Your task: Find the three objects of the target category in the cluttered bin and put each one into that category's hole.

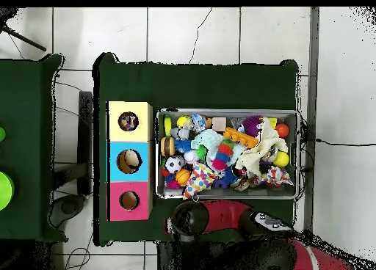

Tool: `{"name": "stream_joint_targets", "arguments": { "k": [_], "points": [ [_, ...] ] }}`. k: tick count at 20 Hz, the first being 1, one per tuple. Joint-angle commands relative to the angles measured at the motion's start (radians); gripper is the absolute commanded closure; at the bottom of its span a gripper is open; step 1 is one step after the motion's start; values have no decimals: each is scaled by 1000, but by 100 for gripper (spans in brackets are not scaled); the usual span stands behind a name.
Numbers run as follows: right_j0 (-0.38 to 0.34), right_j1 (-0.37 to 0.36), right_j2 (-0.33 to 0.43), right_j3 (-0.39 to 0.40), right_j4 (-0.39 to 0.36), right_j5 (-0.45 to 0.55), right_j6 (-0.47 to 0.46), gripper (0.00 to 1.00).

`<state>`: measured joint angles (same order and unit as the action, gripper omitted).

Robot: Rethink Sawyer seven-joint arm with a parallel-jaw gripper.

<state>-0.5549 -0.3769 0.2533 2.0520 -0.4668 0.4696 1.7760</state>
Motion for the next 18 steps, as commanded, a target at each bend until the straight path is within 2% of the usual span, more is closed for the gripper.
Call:
{"name": "stream_joint_targets", "arguments": {
  "k": [1, 6, 11, 18],
  "points": [
    [32, 45, -60, -188, -18, -110, 139, 0],
    [6, 59, -61, -201, -25, -144, 88, 0],
    [-63, 64, -30, -216, -41, -105, 4, 0],
    [-89, 78, -21, -251, -77, -77, -31, 0]
  ]
}}
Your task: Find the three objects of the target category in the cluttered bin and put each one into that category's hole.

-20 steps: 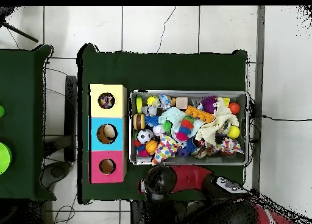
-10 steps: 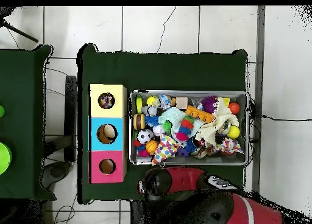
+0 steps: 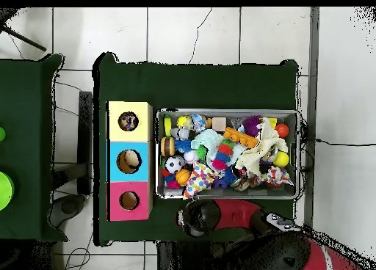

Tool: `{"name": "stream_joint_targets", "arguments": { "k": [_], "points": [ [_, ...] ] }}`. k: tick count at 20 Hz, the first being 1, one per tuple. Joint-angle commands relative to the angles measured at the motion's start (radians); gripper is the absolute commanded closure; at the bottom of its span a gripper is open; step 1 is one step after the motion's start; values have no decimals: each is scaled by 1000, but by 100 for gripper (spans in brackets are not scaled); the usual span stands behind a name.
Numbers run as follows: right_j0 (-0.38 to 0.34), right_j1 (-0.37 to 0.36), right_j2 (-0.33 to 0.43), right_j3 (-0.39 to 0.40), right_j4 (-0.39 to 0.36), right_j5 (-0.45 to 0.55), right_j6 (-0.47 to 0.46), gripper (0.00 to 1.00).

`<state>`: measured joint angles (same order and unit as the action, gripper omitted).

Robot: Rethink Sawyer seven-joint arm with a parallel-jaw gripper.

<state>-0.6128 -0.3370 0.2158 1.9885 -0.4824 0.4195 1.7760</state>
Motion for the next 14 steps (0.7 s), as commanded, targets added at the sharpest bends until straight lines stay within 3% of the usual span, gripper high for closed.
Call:
{"name": "stream_joint_targets", "arguments": {
  "k": [1, 8, 14],
  "points": [
    [-33, 46, 17, -194, -64, -27, -31, 0],
    [-6, 79, -6, -175, -86, -110, 23, 0],
    [34, 109, -31, -208, -91, -175, 75, 0]
  ]
}}
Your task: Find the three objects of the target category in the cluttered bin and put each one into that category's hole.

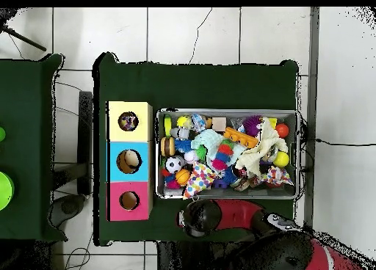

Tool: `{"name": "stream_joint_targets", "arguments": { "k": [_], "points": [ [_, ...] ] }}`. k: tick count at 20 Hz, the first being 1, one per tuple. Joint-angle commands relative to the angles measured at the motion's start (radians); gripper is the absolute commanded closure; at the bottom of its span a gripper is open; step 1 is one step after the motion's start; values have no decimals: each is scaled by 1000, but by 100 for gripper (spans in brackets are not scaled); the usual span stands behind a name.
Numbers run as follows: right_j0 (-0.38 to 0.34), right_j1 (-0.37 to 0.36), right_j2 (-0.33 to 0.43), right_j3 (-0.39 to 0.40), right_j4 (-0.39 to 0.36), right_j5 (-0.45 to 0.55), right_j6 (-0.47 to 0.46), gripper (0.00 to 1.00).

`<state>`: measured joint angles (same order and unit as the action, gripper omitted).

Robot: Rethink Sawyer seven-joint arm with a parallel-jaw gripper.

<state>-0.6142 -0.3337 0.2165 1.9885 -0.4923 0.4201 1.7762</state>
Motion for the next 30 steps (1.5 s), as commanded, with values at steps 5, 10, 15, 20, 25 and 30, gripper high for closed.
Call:
{"name": "stream_joint_targets", "arguments": {
  "k": [5, 10, 15, 20, 25, 30],
  "points": [
    [-18, -49, 53, -78, -1, -106, 68, 0],
    [-51, -330, 172, 80, 151, 86, 69, 0],
    [-72, -420, 223, 97, 249, 206, 39, 0],
    [-86, -450, 239, 89, 288, 253, 4, 0],
    [-69, -335, 202, 12, 230, 164, -2, 0],
    [-29, -230, 146, -52, 173, 94, 21, 0]
  ]
}}
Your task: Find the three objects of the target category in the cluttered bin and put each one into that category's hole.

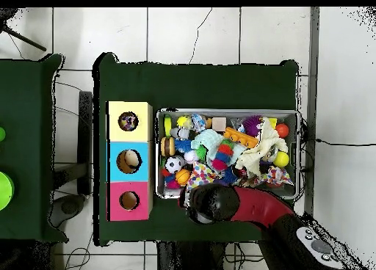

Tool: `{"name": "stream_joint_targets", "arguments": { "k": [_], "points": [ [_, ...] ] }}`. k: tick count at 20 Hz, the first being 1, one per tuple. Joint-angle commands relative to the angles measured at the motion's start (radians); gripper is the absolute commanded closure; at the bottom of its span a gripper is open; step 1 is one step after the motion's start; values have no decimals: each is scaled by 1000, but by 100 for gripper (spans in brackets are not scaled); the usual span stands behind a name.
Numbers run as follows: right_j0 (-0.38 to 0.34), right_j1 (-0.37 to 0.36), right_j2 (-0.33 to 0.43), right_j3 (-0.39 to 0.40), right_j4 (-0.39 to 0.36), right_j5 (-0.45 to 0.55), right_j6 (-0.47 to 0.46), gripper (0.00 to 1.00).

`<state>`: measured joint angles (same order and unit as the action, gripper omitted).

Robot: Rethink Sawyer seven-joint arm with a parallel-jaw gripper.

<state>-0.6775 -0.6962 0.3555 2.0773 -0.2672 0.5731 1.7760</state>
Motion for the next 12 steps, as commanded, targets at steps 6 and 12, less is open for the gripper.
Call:
{"name": "stream_joint_targets", "arguments": {
  "k": [6, 12],
  "points": [
    [94, 208, -53, -182, -101, -130, 65, 0],
    [137, 276, -101, -210, -137, -203, 92, 0]
  ]
}}
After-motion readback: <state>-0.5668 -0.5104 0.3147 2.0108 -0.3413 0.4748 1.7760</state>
